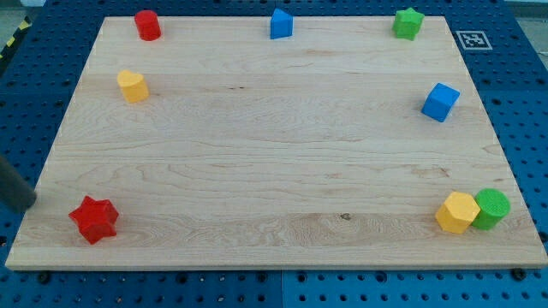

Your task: Move the red star slightly to the right and down

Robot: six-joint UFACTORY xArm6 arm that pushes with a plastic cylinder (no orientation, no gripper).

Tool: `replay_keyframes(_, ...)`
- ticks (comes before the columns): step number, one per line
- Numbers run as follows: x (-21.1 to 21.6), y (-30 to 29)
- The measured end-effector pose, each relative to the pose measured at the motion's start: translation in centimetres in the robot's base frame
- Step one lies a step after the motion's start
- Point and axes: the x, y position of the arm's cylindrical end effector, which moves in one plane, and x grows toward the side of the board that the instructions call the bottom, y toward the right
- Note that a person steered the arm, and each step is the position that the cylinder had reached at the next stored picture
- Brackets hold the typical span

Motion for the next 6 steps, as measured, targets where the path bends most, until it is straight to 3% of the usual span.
replay_keyframes(2, 2.5, 1.1)
replay_keyframes(4, -0.9, 11.2)
replay_keyframes(6, -0.1, 12.5)
